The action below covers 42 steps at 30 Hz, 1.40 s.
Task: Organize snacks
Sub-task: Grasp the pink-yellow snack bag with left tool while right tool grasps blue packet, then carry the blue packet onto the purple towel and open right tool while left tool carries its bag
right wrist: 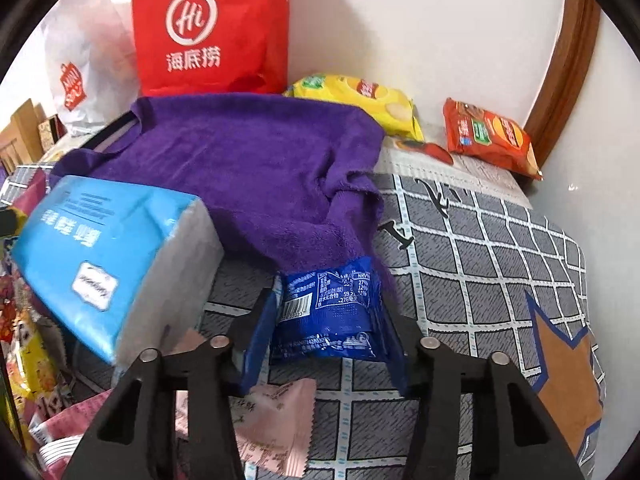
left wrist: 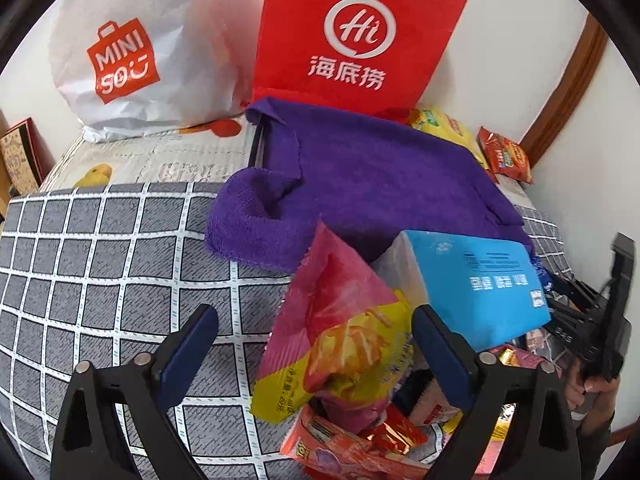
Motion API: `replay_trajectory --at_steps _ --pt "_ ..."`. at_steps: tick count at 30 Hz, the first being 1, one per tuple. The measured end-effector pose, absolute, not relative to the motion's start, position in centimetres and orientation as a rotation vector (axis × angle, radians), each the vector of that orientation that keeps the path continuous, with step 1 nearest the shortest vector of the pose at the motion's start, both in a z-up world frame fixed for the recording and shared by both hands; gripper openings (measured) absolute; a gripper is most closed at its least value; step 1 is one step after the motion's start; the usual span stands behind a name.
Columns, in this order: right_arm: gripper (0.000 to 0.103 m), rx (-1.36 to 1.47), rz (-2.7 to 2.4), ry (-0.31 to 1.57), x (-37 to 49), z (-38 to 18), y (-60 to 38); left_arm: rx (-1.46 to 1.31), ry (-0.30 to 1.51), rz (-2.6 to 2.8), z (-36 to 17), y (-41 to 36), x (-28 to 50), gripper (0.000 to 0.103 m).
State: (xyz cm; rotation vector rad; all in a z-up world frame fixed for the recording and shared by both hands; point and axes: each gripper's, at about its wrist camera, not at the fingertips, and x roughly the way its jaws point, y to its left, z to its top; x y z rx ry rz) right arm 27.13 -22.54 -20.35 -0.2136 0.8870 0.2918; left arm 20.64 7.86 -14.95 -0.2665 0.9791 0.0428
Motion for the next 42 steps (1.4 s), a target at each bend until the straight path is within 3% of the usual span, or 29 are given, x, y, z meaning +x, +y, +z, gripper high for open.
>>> replay_trajectory --at_steps 2,5,8,12,17,42 --pt "0.047 -0.203 0.303 0.873 26.9 -20.1 -22.6 -0.285 0.989 0.025 -15.3 8.0 20.8 0.09" --pt "0.04 -0.185 0.322 0.861 26.6 -19.8 -22.7 -0.351 0.995 -0.036 -15.6 8.1 20.9 0.07" --pt "0.03 -0.162 0.339 0.86 26.5 -19.7 -22.8 -0.353 0.989 -0.048 -15.6 7.9 20.7 0.063" --pt "0.025 -0.118 0.361 0.862 26.3 -19.4 -23.0 -0.339 0.953 -0.056 -14.5 7.9 19.7 0.041" --pt "0.015 -0.096 0.372 0.866 25.5 -19.0 -23.0 -0.357 0.951 -0.063 -13.9 8.5 18.9 0.04" --pt "0.014 -0.078 0.379 0.73 20.2 -9.1 -20.4 -0.325 0.847 -0.185 -6.6 5.8 15.2 0.039"
